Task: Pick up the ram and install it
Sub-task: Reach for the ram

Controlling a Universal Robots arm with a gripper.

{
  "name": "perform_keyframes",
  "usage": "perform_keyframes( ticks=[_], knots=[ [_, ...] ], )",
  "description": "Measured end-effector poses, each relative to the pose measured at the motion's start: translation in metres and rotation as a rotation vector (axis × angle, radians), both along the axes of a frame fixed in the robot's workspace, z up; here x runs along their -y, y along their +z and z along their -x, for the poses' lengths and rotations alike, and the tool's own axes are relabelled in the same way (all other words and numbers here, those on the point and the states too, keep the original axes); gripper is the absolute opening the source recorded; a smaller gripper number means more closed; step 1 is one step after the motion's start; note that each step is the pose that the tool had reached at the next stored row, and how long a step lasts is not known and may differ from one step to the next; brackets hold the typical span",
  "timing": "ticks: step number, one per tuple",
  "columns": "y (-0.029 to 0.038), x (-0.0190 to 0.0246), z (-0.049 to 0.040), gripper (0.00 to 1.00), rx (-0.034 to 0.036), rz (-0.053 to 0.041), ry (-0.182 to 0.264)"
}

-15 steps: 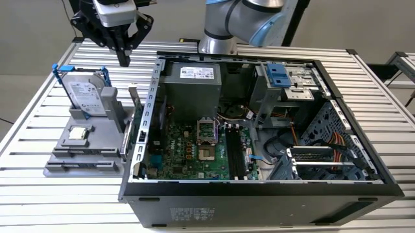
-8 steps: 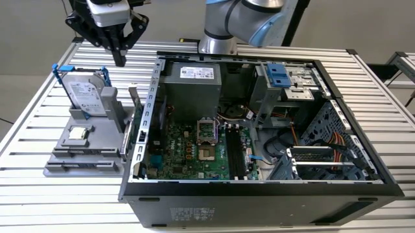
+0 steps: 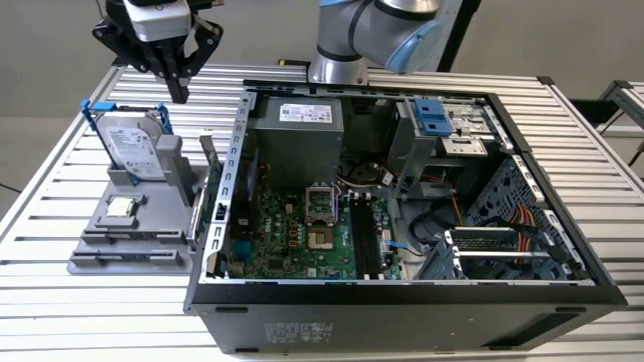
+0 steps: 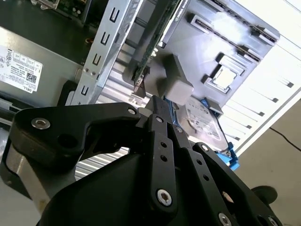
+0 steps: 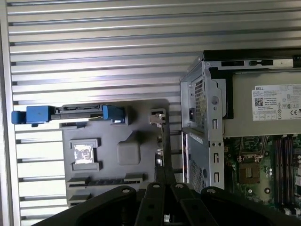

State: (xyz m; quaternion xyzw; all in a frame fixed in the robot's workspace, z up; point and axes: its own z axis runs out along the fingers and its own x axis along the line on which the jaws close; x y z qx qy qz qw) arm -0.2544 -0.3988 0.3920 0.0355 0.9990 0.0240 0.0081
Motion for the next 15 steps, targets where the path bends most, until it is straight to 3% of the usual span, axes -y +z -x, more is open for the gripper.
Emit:
perform_keyframes(
  ticks=[15],
  knots=[
    [-0.0001,0.0000,0.0146,0.00,-0.0023,0.0000,0.000]
  ],
)
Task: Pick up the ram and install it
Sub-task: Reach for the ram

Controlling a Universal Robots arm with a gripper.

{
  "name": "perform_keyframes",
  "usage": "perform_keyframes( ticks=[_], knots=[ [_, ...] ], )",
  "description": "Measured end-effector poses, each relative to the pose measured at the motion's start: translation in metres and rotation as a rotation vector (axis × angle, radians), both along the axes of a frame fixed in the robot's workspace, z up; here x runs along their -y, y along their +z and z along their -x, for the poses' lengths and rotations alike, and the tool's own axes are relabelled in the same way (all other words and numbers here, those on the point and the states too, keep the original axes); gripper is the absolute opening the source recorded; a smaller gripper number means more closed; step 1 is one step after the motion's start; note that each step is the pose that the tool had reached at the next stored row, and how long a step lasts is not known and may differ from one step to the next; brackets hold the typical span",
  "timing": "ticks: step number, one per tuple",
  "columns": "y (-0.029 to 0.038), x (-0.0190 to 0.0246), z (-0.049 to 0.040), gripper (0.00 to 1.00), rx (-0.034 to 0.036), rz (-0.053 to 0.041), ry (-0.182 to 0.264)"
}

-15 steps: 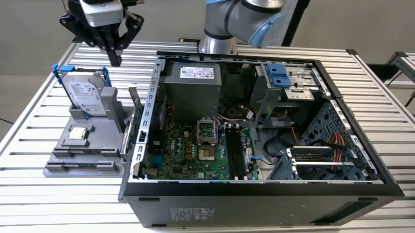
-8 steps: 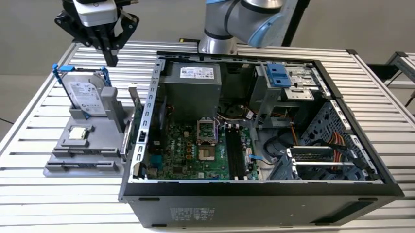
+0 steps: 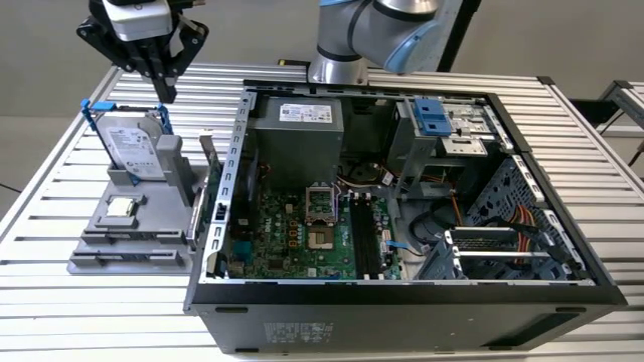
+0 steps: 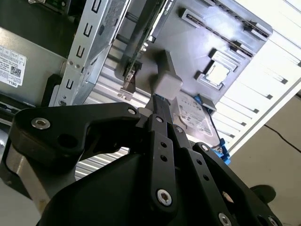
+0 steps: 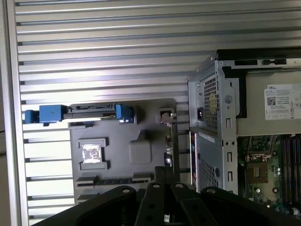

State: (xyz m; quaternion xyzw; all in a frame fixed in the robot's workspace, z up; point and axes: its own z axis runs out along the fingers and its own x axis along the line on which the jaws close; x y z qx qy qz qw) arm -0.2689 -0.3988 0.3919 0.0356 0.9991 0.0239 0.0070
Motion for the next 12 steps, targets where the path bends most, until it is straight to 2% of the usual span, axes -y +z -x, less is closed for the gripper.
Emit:
perform_keyframes(
  ticks=[12],
  knots=[
    [-0.0001,0.0000,0.0115,0.00,-0.0022,0.0000,0.000]
  ],
)
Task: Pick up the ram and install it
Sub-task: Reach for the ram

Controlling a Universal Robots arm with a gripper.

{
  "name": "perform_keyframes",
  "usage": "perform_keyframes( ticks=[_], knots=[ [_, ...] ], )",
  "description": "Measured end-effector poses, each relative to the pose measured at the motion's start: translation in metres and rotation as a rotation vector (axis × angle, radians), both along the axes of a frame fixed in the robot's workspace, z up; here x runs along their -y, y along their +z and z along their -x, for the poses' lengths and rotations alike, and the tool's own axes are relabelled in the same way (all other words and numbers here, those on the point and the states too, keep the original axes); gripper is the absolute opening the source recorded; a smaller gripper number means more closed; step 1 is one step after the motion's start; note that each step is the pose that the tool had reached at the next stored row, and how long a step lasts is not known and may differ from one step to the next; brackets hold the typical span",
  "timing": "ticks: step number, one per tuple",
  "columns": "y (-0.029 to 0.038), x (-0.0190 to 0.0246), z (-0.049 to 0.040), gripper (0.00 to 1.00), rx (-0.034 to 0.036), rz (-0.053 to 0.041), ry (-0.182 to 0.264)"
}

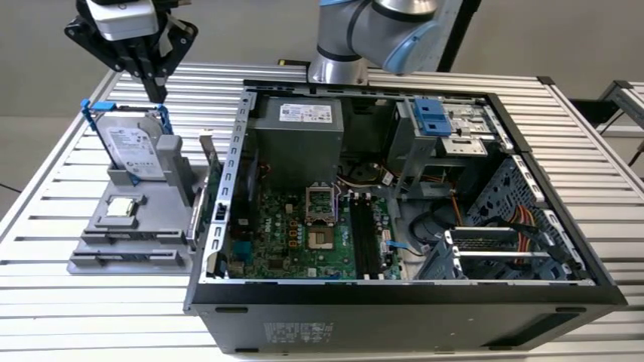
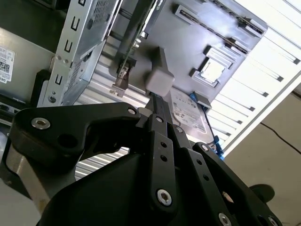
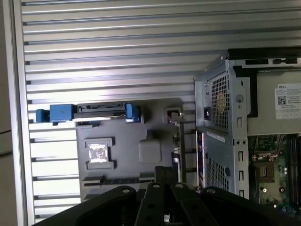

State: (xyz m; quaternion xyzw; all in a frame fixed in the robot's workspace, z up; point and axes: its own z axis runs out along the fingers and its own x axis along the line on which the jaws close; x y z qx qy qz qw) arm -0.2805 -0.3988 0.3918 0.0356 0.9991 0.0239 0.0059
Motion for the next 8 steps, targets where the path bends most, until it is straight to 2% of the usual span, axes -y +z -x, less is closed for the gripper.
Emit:
perform_keyframes(
  ticks=[8],
  knots=[
    [0.0000,0.0000,0.0075,0.00,-0.0014,0.0000,0.000]
  ],
)
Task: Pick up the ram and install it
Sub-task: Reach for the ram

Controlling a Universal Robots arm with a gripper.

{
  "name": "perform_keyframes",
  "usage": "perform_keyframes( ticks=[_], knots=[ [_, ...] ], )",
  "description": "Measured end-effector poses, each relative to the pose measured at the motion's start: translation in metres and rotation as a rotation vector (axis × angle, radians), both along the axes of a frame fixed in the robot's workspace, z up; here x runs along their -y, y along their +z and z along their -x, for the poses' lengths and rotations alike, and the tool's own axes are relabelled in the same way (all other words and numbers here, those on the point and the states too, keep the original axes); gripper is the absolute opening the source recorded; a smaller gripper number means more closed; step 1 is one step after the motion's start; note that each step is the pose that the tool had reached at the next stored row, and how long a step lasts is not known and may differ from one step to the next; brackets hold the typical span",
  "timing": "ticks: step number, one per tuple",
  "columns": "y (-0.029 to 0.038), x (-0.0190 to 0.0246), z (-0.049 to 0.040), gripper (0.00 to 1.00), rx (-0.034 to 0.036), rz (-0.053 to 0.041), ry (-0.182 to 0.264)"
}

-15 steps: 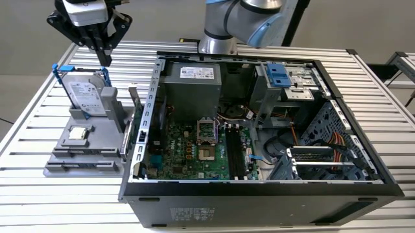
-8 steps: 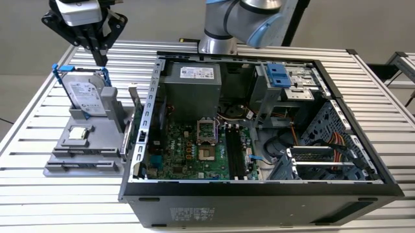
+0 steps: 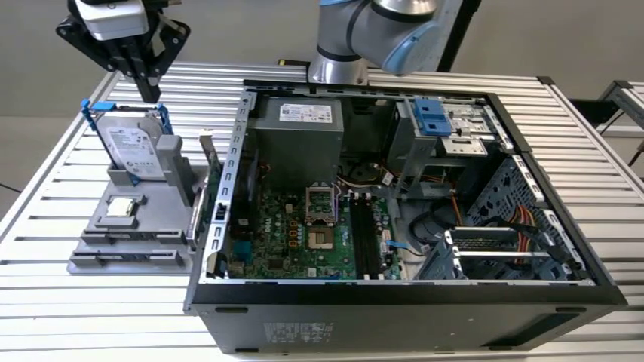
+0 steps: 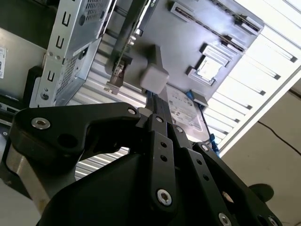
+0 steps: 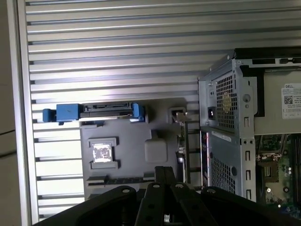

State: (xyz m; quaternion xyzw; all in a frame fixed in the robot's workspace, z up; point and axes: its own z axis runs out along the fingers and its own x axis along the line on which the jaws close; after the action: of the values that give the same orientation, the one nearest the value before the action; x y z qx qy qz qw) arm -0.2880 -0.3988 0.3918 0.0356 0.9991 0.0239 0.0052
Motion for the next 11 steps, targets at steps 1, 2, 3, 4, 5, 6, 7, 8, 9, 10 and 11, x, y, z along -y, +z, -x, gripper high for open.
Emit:
perform_keyframes(
  ticks=[1,2,3,4,5,6,7,8,9,10,11],
  knots=[
    [0.0000,0.0000,0.0009,0.00,-0.0002,0.0000,0.000],
    [0.0000,0.0000,0.0017,0.00,-0.0004,0.0000,0.000],
    [0.0000,0.0000,0.0026,0.00,-0.0006,0.0000,0.000],
    [0.0000,0.0000,0.0035,0.00,-0.0008,0.0000,0.000],
    [0.0000,0.0000,0.0043,0.00,-0.0011,0.0000,0.000],
    [0.0000,0.0000,0.0052,0.00,-0.0013,0.0000,0.000],
    [0.0000,0.0000,0.0060,0.00,-0.0014,0.0000,0.000],
    [-0.0001,0.0000,0.0069,0.00,-0.0016,0.0000,0.000],
    [0.0000,0.0000,0.0077,0.00,-0.0019,0.0000,0.000],
    [-0.0001,0.0000,0.0085,0.00,-0.0021,-0.0001,0.000],
    [-0.0001,0.0000,0.0093,0.00,-0.0023,-0.0001,0.000]
  ],
)
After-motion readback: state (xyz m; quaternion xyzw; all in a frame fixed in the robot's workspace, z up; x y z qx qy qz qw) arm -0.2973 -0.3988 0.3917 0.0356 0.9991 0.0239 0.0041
